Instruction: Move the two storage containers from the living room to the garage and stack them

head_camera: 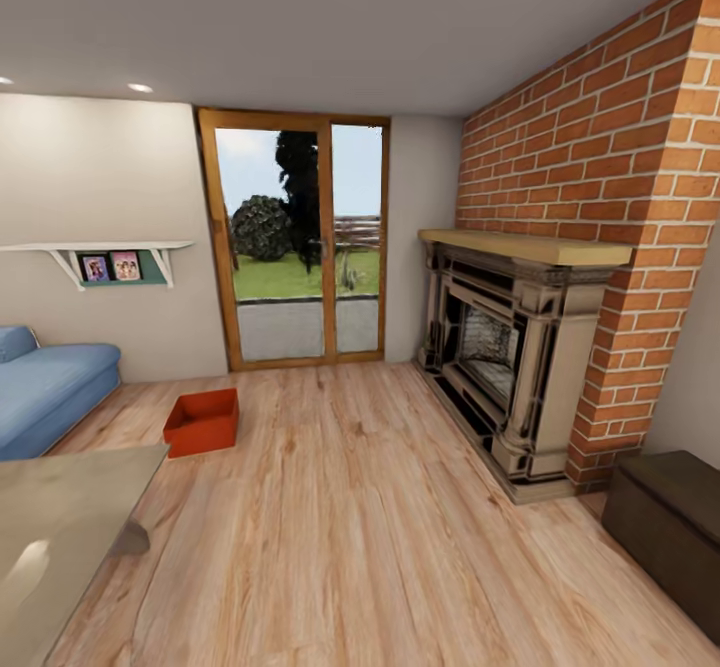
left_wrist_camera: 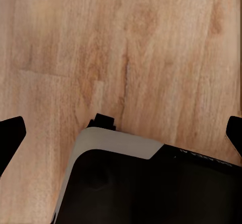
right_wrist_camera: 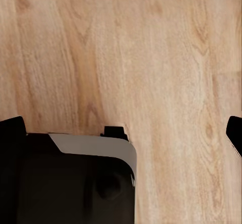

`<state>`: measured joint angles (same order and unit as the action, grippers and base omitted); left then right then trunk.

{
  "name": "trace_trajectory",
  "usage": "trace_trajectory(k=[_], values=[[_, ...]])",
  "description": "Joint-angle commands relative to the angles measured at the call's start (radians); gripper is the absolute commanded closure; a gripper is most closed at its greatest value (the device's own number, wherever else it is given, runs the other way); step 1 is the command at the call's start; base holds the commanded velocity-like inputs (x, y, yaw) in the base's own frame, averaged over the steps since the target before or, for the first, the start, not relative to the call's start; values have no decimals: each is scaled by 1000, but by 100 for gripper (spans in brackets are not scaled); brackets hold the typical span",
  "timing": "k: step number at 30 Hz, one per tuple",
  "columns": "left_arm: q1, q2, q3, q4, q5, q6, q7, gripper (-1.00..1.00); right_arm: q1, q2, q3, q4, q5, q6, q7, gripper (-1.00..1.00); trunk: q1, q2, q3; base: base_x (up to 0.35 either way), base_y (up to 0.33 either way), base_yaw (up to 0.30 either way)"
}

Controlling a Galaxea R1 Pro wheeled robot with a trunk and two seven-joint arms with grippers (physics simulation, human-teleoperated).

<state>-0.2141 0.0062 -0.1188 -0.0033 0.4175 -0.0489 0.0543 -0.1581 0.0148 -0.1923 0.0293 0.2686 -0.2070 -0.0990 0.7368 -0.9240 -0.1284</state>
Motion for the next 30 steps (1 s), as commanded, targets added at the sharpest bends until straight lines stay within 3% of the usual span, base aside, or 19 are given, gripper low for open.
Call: trace_trajectory(k=[1, 6, 30], values=[[-1, 0, -9, 0, 7, -3, 3, -100, -1, 0, -8, 3, 11, -6, -5, -100, 1, -1, -1, 322, 0, 0], [-1, -1, -9, 0, 7, -6, 3, -100, -1, -1, -9, 3, 10, -6, -6, -100, 1, -1, -1, 322, 0, 16], [-1, -2, -9, 0, 9, -6, 3, -100, -1, -2, -9, 3, 9, -5, -5, -100, 1, -1, -1, 322, 0, 194]])
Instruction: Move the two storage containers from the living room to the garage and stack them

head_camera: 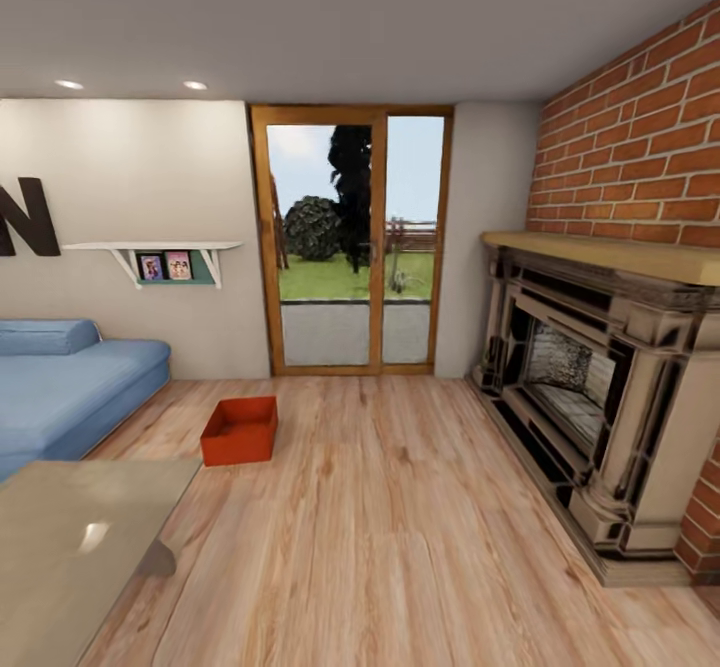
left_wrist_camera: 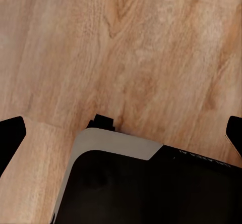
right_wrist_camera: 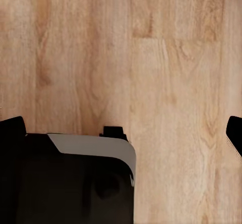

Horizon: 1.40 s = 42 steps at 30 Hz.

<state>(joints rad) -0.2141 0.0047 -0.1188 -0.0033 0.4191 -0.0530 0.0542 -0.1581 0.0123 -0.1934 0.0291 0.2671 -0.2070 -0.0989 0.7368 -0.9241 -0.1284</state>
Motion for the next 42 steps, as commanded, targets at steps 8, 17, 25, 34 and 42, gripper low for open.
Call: trace_trajectory(k=[8, 17, 25, 34, 42], values=[[-1, 0, -9, 0, 7, -6, 3, -100, -1, 0, -8, 3, 12, -5, 6, -100, 1, -1, -1, 322, 0, 14], [-1, 0, -9, 0, 7, -7, 3, -100, -1, -1, -7, 3, 14, -5, 8, -100, 1, -1, -1, 322, 0, 0], [-1, 0, -9, 0, 7, -7, 3, -100, -1, -2, -8, 3, 14, -5, 10, -100, 1, -1, -1, 322, 0, 0], [-1, 0, -9, 0, 7, -6, 3, -100, -1, 3, -7, 3, 12, -5, 2, -100, 1, -1, -1, 322, 0, 0], [-1, 0, -9, 0, 6, -8, 3, -100, -1, 3, -8, 3, 12, -5, 1, -100, 1, -1, -1, 322, -48, 0]])
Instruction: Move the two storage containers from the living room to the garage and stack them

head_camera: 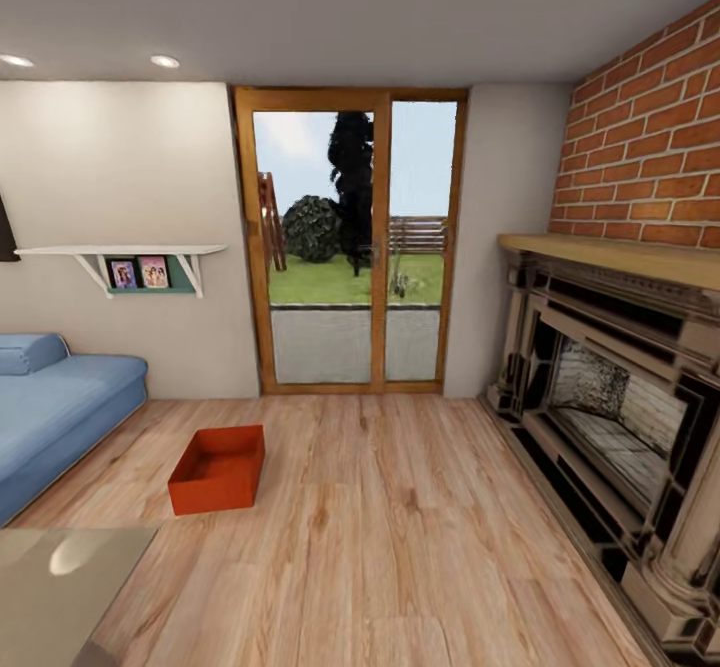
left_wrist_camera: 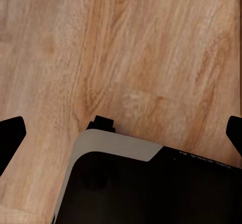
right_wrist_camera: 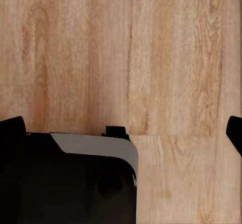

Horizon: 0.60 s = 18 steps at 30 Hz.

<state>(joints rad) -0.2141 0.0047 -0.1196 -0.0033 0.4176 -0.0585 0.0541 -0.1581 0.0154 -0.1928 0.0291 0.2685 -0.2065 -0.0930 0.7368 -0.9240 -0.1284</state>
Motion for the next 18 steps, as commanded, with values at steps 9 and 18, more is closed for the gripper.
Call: trace_trajectory(k=[9, 18], values=[[-1, 0, -8, 0, 7, -3, 3, -100, -1, 0, -8, 3, 11, -5, -5, -100, 1, -1, -1, 321, -84, 0], [-1, 0, -8, 0, 7, 2, 3, -100, -1, -2, -8, 3, 11, -8, -7, -100, 1, -1, -1, 321, -85, 0]])
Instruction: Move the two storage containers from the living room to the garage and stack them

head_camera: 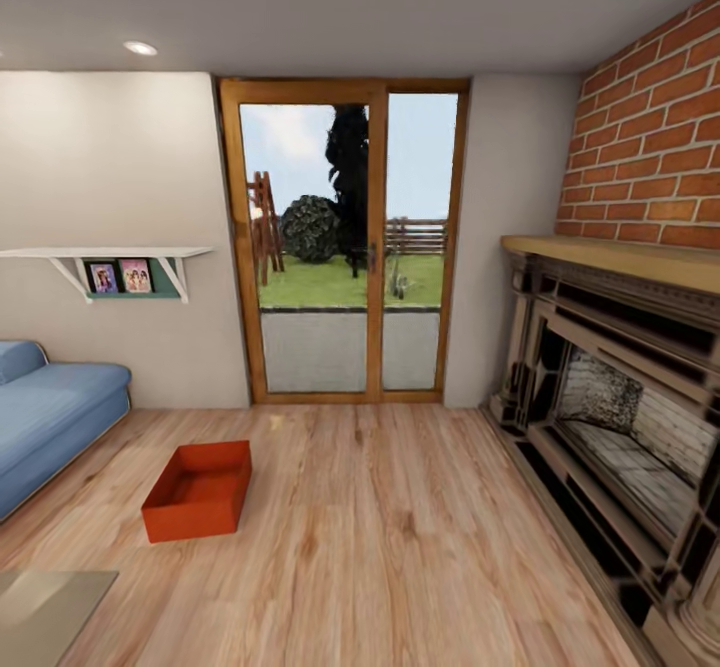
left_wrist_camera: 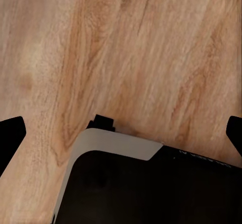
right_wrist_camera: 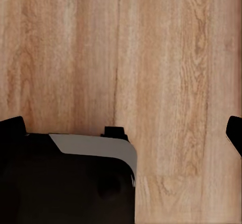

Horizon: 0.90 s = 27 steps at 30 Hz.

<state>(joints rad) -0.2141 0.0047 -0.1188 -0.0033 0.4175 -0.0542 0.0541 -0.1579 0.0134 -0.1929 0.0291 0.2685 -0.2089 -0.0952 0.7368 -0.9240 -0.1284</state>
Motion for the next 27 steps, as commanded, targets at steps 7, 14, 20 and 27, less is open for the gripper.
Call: trace_trajectory(k=[7, 14, 20, 27], values=[[-1, 0, -9, 0, 7, 2, 3, -100, -2, -1, -8, 3, 11, -5, -7, -100, 1, -1, -1, 321, -85, 0], [-1, 0, -9, 0, 7, 1, 3, -100, -2, 0, -8, 3, 11, -5, -8, -100, 1, -1, -1, 321, -85, 0], [-1, 0, -9, 0, 7, 1, 3, -100, -2, 2, -8, 3, 11, -2, -9, -100, 1, -1, -1, 321, -85, 0], [-1, 0, -9, 0, 7, 1, 3, -100, -2, 2, -8, 3, 11, -3, -9, -100, 1, -1, -1, 322, -85, 118]])
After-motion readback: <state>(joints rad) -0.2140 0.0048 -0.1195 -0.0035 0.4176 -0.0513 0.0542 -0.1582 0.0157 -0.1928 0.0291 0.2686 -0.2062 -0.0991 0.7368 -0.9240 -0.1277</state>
